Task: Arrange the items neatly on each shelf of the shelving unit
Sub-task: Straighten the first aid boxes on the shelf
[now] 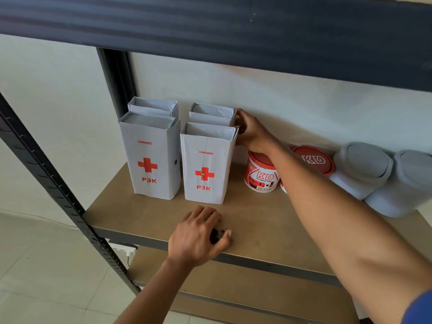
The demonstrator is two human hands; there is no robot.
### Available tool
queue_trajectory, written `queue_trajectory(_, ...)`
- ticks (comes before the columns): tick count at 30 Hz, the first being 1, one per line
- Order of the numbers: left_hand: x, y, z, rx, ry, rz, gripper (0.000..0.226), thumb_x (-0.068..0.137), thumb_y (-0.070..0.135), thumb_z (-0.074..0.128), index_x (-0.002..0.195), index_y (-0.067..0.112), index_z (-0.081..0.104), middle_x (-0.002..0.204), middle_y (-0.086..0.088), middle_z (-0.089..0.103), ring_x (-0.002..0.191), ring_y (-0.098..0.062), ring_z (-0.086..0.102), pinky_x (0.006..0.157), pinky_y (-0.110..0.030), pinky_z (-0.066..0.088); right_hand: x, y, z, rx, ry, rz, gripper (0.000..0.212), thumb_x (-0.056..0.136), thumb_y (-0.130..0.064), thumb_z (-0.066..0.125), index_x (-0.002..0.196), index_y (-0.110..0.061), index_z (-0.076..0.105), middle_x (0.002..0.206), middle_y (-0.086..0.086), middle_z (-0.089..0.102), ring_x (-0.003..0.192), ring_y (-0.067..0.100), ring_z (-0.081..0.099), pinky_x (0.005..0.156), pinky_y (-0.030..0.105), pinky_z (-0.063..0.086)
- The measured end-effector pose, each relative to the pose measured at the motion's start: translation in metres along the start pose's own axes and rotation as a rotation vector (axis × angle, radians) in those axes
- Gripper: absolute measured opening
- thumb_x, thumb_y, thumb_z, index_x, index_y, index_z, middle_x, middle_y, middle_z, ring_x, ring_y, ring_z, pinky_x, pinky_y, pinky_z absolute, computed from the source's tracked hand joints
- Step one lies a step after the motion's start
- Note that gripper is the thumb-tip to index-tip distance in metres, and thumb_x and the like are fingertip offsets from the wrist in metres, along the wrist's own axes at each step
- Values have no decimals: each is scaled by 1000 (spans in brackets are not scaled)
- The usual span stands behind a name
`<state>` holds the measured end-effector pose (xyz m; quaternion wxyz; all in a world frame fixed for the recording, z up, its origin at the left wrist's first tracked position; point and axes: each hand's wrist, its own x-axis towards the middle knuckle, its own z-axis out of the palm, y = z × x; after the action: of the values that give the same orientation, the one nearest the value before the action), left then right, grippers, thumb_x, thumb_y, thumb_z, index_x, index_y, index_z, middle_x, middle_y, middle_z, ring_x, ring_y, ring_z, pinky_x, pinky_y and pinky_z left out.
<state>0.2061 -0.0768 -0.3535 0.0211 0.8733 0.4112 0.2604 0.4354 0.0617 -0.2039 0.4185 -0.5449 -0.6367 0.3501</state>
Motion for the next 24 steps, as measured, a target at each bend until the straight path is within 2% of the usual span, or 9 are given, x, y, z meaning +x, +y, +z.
queue_trajectory(2,0,0,-1,0,-2,0,49,94,69,42,98,27,68,100,12,65,91,-10,56,71,-27,53,-1,3,3,-150,46,-26,79,64,-21,91,135,-14,55,125,4,70,110,22,69,90,47,61)
queue_trajectory(4,0,0,-1,0,-5,-1,49,94,69,42,99,27,68,100,12,65,91,-10,57,71,-27,53,0,6,7,-283,100,-54,73,67,-27,89,132,-18,57,121,-1,73,110,19,71,94,48,58)
queue_trajectory(7,0,0,-2,3,-14,0,49,94,68,42,101,27,68,103,11,66,94,-10,57,72,-27,54,3,4,7,-334,146,-44,65,72,-20,87,128,-11,56,118,4,73,107,23,70,91,46,58)
queue_trajectory(9,1,0,-2,-4,-9,0,47,94,67,44,101,27,68,103,11,66,93,-10,58,72,-27,54,4,1,5,-328,145,-24,69,72,-20,88,129,-8,52,117,7,71,106,27,69,88,45,58)
queue_trajectory(13,1,0,0,-13,-2,0,46,94,66,46,99,25,68,100,10,66,91,-11,56,71,-27,52,7,2,5,-337,166,-15,90,61,-45,82,129,-11,33,107,15,68,87,24,63,79,52,55)
queue_trajectory(16,1,0,0,-12,-5,-3,47,94,66,46,101,25,68,102,10,66,93,-12,57,72,-27,53,3,-1,8,-389,212,-50,83,75,-29,83,133,-11,26,105,19,66,87,34,67,79,51,57)
queue_trajectory(20,1,0,0,-19,-10,-7,48,94,66,45,101,25,68,103,10,66,94,-12,57,74,-28,53,0,-2,13,-414,278,-100,71,83,-15,73,137,-11,27,94,13,68,77,29,64,73,42,54)
queue_trajectory(22,1,0,0,-15,-13,-14,48,94,67,45,102,26,68,103,11,66,95,-11,57,74,-28,54,-2,-2,15,-420,316,-114,68,82,-15,73,137,-13,32,100,14,68,87,32,66,74,39,51)
queue_trajectory(24,1,0,0,-12,-13,-16,47,94,67,45,102,27,68,103,11,66,95,-10,56,73,-27,54,-6,-3,17,-461,374,-126,74,79,-24,78,140,-17,38,121,11,61,106,32,62,83,39,49)
